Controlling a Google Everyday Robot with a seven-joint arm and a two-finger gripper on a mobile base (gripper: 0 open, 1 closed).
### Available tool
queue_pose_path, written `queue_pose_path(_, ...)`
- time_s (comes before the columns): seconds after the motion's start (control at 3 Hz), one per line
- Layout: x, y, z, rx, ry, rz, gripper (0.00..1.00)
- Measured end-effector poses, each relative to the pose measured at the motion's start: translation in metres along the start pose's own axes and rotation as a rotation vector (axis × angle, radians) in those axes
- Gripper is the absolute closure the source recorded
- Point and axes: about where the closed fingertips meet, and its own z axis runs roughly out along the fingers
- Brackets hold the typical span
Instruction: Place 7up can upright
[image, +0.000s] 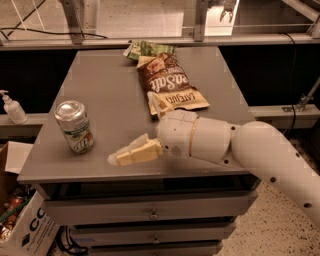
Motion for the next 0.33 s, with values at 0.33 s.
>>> queue_pose_path(0.33, 0.0000, 0.0000, 0.0000, 0.000, 0.000, 0.000, 0.00)
